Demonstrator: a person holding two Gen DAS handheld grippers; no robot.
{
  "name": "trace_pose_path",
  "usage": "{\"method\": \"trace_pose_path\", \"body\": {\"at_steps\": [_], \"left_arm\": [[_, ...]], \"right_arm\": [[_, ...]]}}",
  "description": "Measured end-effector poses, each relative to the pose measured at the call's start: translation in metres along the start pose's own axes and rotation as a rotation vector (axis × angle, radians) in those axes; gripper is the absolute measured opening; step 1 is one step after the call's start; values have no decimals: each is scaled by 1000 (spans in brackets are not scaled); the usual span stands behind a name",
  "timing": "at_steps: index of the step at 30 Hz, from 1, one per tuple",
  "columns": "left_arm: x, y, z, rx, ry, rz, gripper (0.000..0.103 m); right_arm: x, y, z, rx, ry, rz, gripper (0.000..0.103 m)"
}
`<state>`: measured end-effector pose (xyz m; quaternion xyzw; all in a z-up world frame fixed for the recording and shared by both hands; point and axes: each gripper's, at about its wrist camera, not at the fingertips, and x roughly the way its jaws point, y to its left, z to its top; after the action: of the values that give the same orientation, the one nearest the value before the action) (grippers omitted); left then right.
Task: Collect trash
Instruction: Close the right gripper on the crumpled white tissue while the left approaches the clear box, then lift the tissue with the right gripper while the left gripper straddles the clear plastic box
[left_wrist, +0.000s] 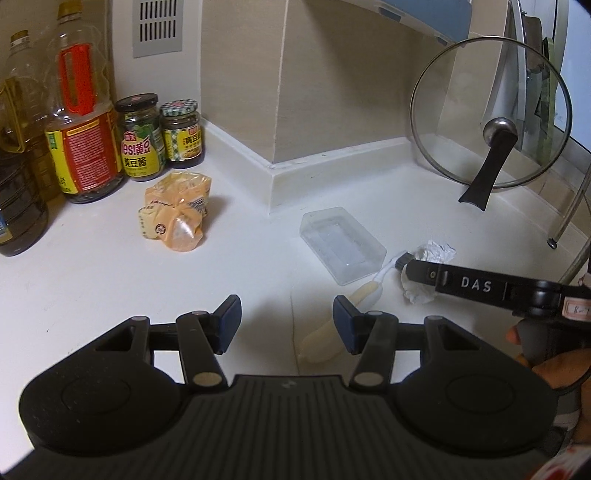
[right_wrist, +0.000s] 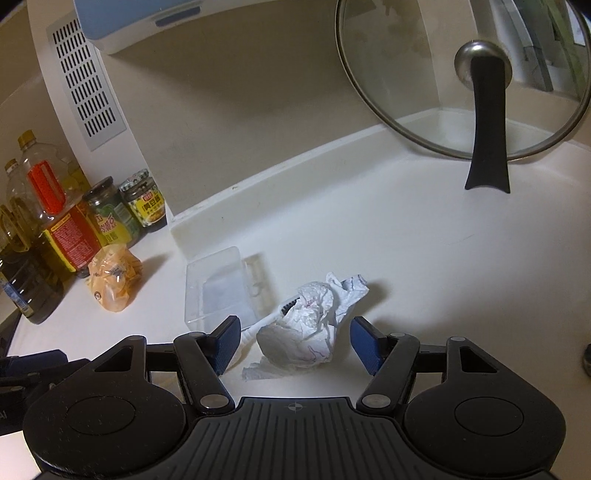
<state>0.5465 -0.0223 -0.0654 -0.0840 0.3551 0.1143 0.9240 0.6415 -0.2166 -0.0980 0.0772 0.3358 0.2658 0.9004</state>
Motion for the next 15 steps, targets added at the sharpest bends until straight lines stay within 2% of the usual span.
{"method": "trace_pose_path", "body": {"at_steps": [3,7,13,15], "left_arm": [[4,-2,3,2,-1,0,55],[10,-5,6,7,-1,-2,55],[20,-9,10,3,10,-6,60],[23,-11,12,2,12,-10,62]], "right_arm": [[4,-1,-1,10,4,5,59],[8,-4,-1,15,8,7,56],[10,-12,-3,36,0,22,35],[6,-16,-2,51,-8,33,24]]}}
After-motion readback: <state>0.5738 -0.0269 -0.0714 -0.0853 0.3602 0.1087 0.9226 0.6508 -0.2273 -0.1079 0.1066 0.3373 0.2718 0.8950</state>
